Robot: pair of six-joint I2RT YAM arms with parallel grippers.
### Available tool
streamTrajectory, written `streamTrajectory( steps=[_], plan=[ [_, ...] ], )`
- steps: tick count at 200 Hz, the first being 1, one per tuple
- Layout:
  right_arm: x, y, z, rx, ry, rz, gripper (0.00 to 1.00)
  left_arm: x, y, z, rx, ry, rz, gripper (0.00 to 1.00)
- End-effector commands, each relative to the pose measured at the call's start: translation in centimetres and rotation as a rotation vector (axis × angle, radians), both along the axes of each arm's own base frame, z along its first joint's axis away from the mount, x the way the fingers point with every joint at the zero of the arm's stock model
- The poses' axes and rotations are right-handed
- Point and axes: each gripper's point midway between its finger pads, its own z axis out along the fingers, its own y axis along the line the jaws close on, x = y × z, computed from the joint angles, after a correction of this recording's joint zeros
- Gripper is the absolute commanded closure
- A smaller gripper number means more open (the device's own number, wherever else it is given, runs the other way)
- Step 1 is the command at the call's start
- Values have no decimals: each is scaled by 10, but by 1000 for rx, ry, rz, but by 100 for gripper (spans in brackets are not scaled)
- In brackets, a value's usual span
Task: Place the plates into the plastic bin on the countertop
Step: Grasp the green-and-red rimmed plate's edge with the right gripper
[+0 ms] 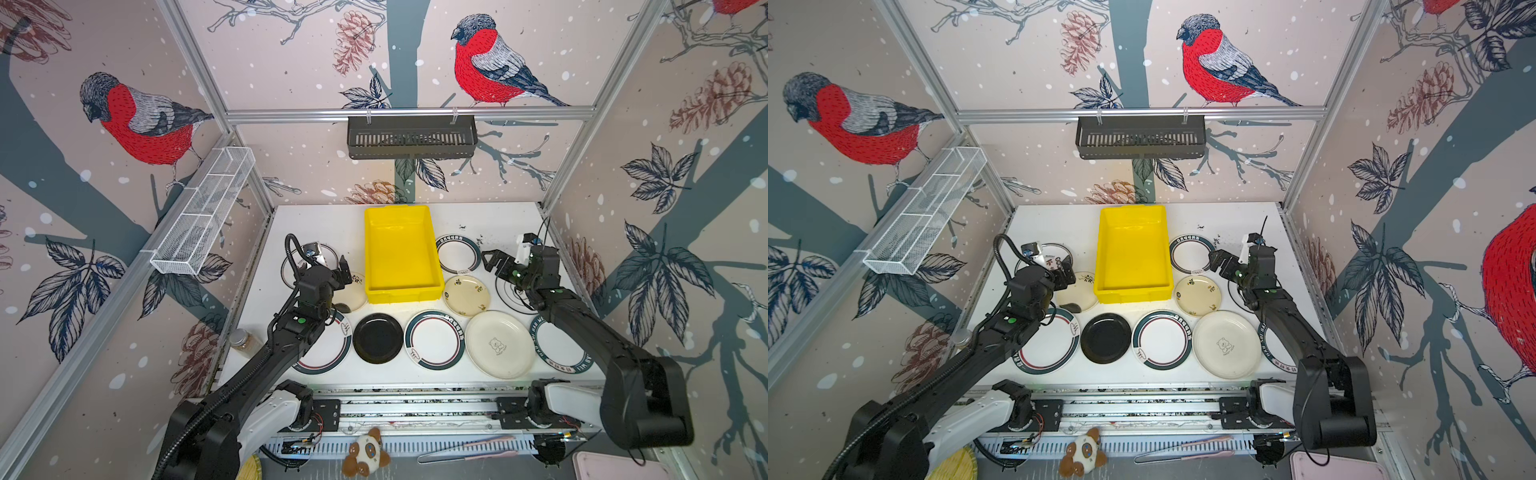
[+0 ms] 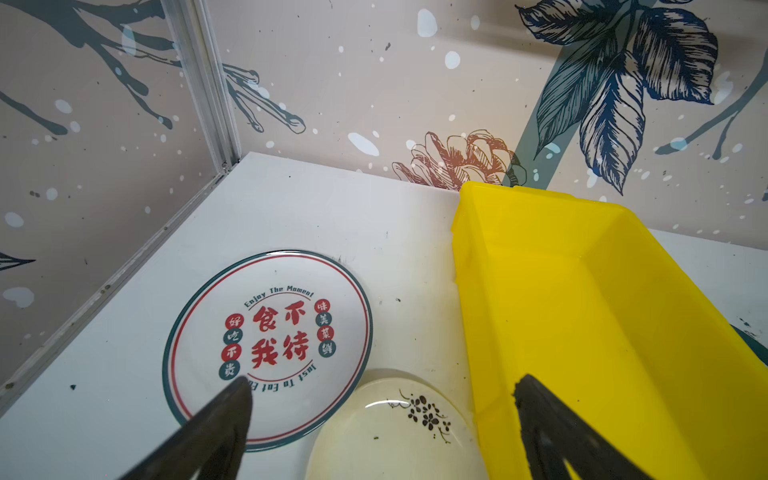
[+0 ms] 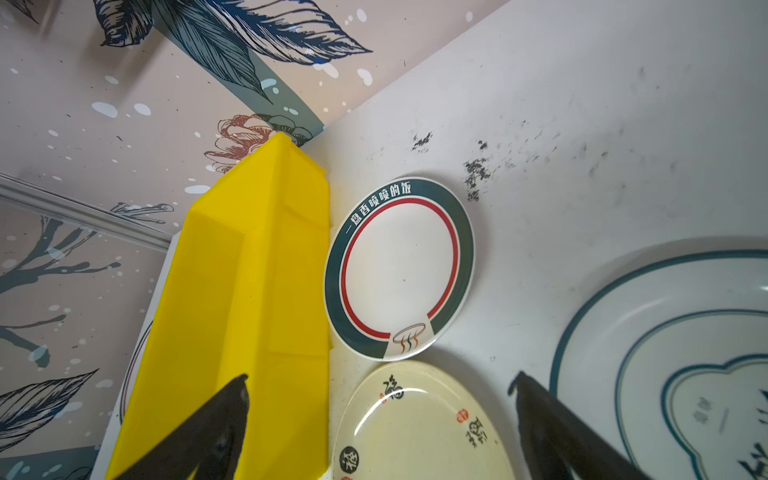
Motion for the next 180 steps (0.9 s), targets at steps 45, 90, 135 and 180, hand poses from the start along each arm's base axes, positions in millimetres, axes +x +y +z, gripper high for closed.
streamTrajectory(
  steps=[45, 90, 135, 180],
  plan=[
    [57, 1, -12, 90, 25, -6, 4, 5, -19, 5, -55, -8, -87, 3],
    [76, -4, -32, 112, 67, -18, 15, 2, -20, 16, -89, -52, -96, 3],
    [80, 4, -55, 152, 121, 19, 30, 1, -26, 17, -109, -47, -125, 3],
    [81, -1, -86, 102, 194, 12, 39, -1, -42, 23, -120, -26, -215, 3]
  ],
)
